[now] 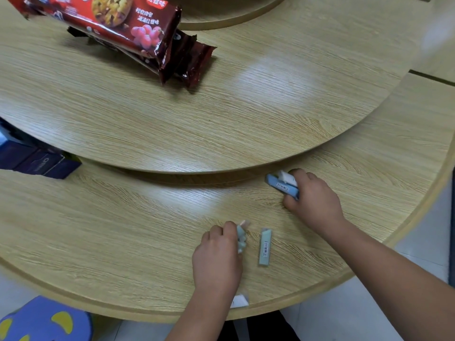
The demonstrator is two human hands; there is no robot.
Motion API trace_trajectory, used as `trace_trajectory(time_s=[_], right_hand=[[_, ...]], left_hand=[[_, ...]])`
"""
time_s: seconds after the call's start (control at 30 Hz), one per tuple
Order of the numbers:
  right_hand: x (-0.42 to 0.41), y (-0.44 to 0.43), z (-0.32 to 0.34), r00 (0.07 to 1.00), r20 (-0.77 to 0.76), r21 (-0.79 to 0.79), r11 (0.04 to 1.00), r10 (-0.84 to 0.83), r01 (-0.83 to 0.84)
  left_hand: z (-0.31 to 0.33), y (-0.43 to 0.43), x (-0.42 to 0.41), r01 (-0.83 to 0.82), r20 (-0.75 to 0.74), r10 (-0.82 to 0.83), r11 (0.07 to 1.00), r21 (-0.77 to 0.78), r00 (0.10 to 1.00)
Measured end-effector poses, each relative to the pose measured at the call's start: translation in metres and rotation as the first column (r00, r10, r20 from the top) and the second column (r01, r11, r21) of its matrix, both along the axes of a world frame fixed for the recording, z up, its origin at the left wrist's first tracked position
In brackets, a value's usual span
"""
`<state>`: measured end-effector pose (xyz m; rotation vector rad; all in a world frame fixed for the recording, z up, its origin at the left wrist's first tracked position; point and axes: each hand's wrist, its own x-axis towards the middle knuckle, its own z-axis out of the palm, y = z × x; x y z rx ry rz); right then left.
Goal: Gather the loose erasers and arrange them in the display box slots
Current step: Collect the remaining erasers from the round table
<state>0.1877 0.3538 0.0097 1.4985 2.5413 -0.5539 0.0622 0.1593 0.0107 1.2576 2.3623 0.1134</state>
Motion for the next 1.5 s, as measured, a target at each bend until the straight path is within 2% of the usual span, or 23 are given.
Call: trace_trajectory(time_s=[0.13,0.27,0.33,0.4,0.43,0.5,0.53,0.6,0.7,0.73,0.8,0.93,1.0,1.1,1.23,1.27,1.3,1.33,1.4,1.43,1.5], right_hand=[[0.008,0.008,0.007,0.991,-0.064,-0.118,0.987,-0.113,0.105],[0.029,0.011,0.012,0.98,-0.068,-0.144,0.974,-0.187,0.176],[0.039,0.012,0.015,0.965,-0.108,-0.158,0.962,-0.24,0.222],[0.047,0.013,0.019,0.917,-0.184,-0.236,0.922,-0.353,0.307],[0.05,0.013,0.023,0.841,-0.264,-0.337,0.862,-0.472,0.378],[0.052,0.012,0.029,0.551,-0.361,-0.616,0.636,-0.752,0.465],[0.052,0.01,0.03,0.405,-0.332,-0.729,0.504,-0.852,0.463],[0.05,0.005,0.027,0.205,-0.23,-0.873,0.295,-0.951,0.389],[0.046,-0.007,0.015,-0.001,-0.09,-0.995,0.09,-0.996,0.052],[0.044,-0.011,0.011,-0.045,-0.025,-0.997,0.029,-0.999,-0.071],[0.04,-0.016,0.007,-0.074,0.084,-0.972,-0.065,-0.994,-0.228],[0.031,-0.023,0.005,-0.067,0.135,-0.959,-0.113,-0.989,-0.26],[0.028,-0.025,0.008,-0.052,0.079,-0.986,-0.07,-0.995,-0.154],[0.023,-0.026,0.015,0.044,-0.007,-1.0,0.007,-0.999,-0.001],[0.018,-0.028,0.021,0.084,-0.049,-0.995,0.056,-0.995,0.086],[0.016,-0.029,0.024,0.122,-0.067,-0.989,0.082,-0.99,0.12],[0.014,-0.03,0.027,0.211,-0.107,-0.97,0.149,-0.972,0.192],[0.012,-0.03,0.03,0.341,-0.154,-0.925,0.257,-0.927,0.279],[0.012,-0.027,0.031,0.598,-0.242,-0.782,0.519,-0.764,0.345],[0.015,-0.024,0.029,0.688,-0.281,-0.707,0.628,-0.67,0.323],[0.021,-0.016,0.024,0.795,-0.34,-0.552,0.791,-0.503,0.264]], left_hand=[[-0.002,-0.005,0.0,0.023,-0.015,-0.023,0.999,0.028,1.0],[-0.001,-0.009,-0.001,-0.008,-0.021,0.009,0.998,0.067,1.0],[0.001,-0.01,-0.003,-0.022,-0.004,0.023,0.995,0.094,1.0],[0.001,-0.011,-0.004,-0.043,0.019,0.041,0.995,0.095,0.999],[0.0,-0.012,-0.004,-0.055,0.03,0.053,0.994,0.095,0.998],[0.0,-0.013,-0.004,-0.09,0.056,0.086,0.992,0.087,0.995],[0.002,-0.013,-0.004,-0.115,0.063,0.111,0.99,0.075,0.992],[0.007,-0.01,-0.003,-0.148,0.112,0.145,0.989,0.028,0.983],[0.012,-0.009,-0.002,-0.193,0.142,0.187,0.981,0.031,0.972],[0.012,-0.009,-0.003,-0.202,0.145,0.196,0.979,0.028,0.97],[0.014,-0.009,-0.004,-0.212,0.152,0.207,0.977,0.02,0.967],[0.014,-0.01,-0.005,-0.215,0.141,0.212,0.977,0.006,0.967],[0.015,-0.01,-0.005,-0.216,0.133,0.214,0.976,-0.001,0.968],[0.016,-0.01,-0.004,-0.213,0.131,0.213,0.977,-0.015,0.968],[0.017,-0.01,-0.003,-0.218,0.142,0.22,0.976,-0.03,0.965],[0.017,-0.01,-0.003,-0.224,0.149,0.226,0.974,-0.033,0.963],[0.017,-0.01,-0.003,-0.229,0.153,0.232,0.973,-0.031,0.961],[0.018,-0.009,-0.003,-0.231,0.155,0.233,0.973,-0.031,0.96],[0.018,-0.01,-0.003,-0.228,0.158,0.231,0.973,-0.039,0.96],[0.018,-0.01,-0.004,-0.229,0.161,0.233,0.972,-0.045,0.959],[0.018,-0.011,-0.005,-0.236,0.164,0.242,0.97,-0.056,0.956]])
